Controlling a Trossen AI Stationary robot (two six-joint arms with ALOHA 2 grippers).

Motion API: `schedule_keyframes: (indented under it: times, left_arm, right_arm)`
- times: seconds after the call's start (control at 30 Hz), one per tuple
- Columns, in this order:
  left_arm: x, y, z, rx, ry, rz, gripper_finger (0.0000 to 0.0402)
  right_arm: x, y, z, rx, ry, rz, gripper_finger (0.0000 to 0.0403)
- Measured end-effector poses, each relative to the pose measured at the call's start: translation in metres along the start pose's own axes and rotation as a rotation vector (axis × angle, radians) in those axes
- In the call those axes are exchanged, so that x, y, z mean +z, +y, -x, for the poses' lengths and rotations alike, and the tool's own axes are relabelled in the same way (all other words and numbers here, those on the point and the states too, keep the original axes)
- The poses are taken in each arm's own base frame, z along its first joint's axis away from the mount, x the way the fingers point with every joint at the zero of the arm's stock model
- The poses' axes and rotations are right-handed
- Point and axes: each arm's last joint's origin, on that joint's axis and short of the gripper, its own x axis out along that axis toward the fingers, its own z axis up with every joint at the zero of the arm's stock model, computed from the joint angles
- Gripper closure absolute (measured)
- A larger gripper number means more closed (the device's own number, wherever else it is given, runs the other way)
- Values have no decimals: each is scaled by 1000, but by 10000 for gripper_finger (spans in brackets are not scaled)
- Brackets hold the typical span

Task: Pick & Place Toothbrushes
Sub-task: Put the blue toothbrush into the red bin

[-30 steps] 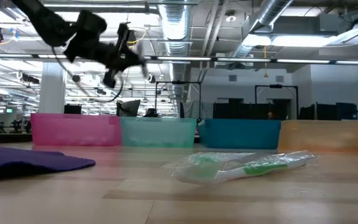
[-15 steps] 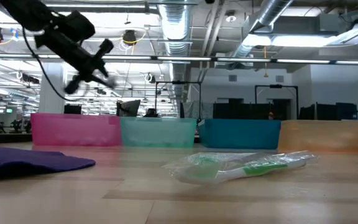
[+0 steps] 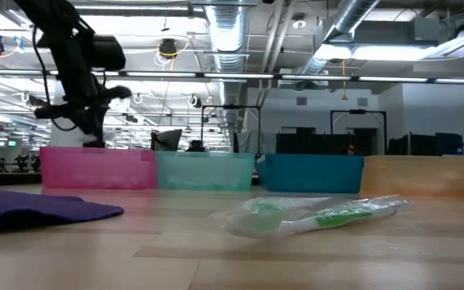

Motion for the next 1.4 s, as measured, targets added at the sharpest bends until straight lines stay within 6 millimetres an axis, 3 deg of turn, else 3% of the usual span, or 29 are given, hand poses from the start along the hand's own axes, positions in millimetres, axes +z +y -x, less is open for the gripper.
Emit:
schedule_keyframes:
  times: [0.2,1.17,1.4]
  left_arm:
    - [0,1,-20,122,88,-69,385]
    - [7,-1,-62,215,161,-93,384]
    - [8,1,-66,248,163,-117,340]
  right_arm:
    - [-5,0,-3,4,12,-6,209]
    - [-5,4,-3,23,2,18,206]
    - [-5,4,-3,22,1,19,205]
